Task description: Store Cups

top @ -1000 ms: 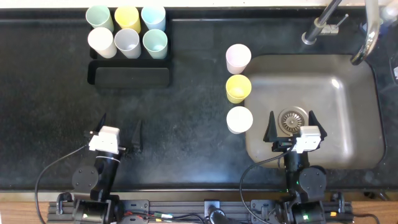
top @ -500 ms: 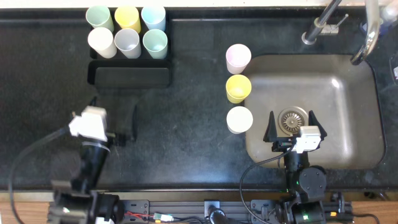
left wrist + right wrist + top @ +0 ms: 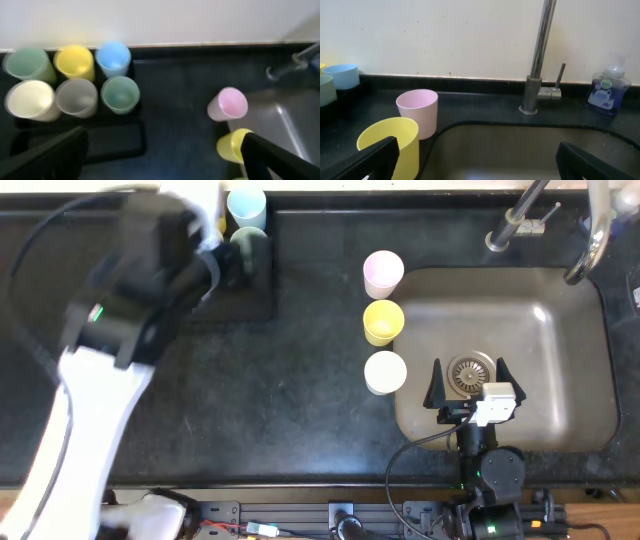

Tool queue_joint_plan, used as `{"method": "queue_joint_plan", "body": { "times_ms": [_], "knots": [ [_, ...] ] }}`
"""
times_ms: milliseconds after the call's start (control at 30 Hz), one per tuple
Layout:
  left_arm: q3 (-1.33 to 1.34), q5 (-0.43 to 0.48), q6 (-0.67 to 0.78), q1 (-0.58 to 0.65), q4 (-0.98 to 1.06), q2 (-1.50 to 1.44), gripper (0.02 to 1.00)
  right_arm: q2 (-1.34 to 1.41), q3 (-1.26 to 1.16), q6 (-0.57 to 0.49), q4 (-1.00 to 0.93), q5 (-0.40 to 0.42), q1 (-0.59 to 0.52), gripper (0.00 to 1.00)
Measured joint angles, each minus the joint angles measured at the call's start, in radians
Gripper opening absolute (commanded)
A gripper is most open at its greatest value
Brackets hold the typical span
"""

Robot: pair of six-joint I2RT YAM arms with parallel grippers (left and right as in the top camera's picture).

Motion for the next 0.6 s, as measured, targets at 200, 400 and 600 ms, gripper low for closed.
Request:
{"method": "queue_joint_plan", "body": {
  "times_ms": [200, 400, 600],
  "knots": [
    [0.453, -0.079, -0.161, -0.127, -0.299, 0.36, 1.0, 0.0, 0.0, 0.0, 0.0, 0.0, 0.0, 0.996],
    [0.867, -0.098, -0.296, -0.206, -0.542, 0.706, 1.0, 0.0, 0.0, 0.0, 0.0, 0.0, 0.0, 0.998],
    [1.228, -0.085, -0.407, -0.262, -0.676, 1.036, 1.0, 0.0, 0.0, 0.0, 0.0, 0.0, 0.0, 0.998]
  ]
}}
